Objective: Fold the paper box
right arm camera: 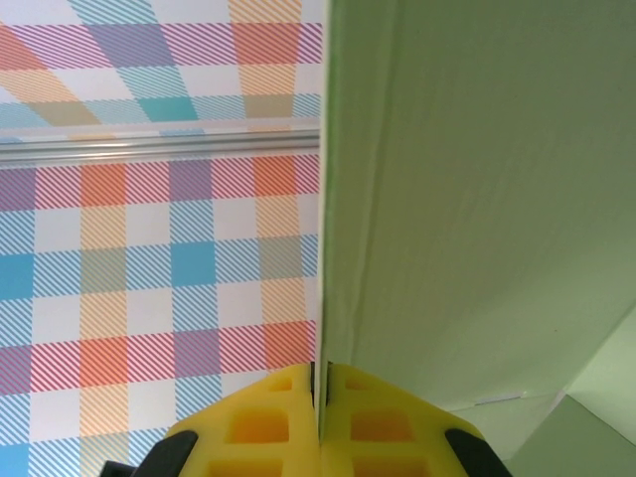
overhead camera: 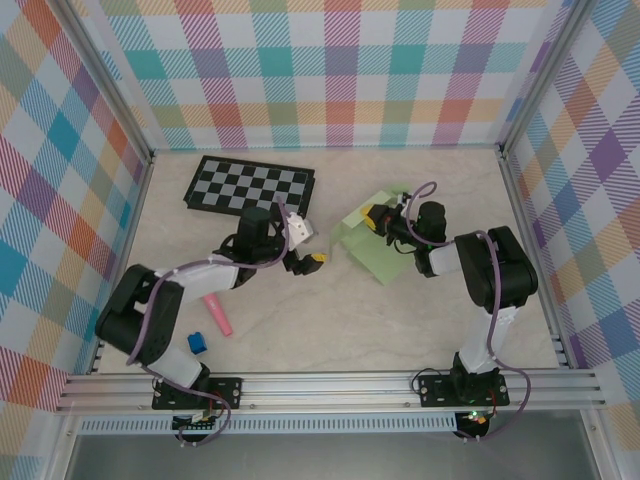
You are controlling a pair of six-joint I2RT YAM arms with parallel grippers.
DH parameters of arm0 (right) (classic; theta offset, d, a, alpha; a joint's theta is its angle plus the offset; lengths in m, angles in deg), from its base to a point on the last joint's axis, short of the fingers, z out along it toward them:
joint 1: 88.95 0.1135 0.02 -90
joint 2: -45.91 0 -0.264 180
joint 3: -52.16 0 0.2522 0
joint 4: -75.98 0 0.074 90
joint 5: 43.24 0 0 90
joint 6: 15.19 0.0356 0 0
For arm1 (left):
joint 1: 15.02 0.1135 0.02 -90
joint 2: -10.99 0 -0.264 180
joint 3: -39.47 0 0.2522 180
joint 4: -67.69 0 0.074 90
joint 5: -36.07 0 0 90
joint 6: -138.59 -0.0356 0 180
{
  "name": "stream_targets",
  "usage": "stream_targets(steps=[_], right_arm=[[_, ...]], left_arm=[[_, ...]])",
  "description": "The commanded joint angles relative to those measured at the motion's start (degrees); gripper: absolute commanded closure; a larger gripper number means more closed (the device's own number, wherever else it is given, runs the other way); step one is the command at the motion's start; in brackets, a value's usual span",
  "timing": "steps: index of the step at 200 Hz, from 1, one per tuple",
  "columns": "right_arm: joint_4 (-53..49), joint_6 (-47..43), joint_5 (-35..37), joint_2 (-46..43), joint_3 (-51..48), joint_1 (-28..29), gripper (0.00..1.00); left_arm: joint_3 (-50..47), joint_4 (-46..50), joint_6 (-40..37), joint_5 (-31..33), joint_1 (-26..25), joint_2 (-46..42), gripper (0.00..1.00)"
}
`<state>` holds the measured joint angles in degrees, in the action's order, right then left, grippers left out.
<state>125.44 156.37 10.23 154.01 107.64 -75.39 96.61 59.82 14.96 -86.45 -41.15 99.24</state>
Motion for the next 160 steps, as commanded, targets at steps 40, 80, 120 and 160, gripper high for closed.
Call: stream_targets(steps=[40,80,120,160], right_arm=[[0.60,-1.92,-3.39,0.67,1.53,-0.23,1.00],[0.50,-2.00,-2.38,0.36,0.52,-0.21,1.00],[2.23,-1.24,-1.33,1.15,-0.25,-0.22,1.00],[4.90,-2.17,-3.60,2.72,-0.10,-0.22,1.00]], left_arm=[[7.83,7.52,-8.48,1.60,2.64,7.18,0.12],[10.71,-1.47,-3.35,1.40,0.03,13.30,0.13],[11.20,-8.44,0.14,1.41,-2.96,17.89,0.14],[12.22,-11.78,2.07,1.77,-4.43,20.70,0.16]])
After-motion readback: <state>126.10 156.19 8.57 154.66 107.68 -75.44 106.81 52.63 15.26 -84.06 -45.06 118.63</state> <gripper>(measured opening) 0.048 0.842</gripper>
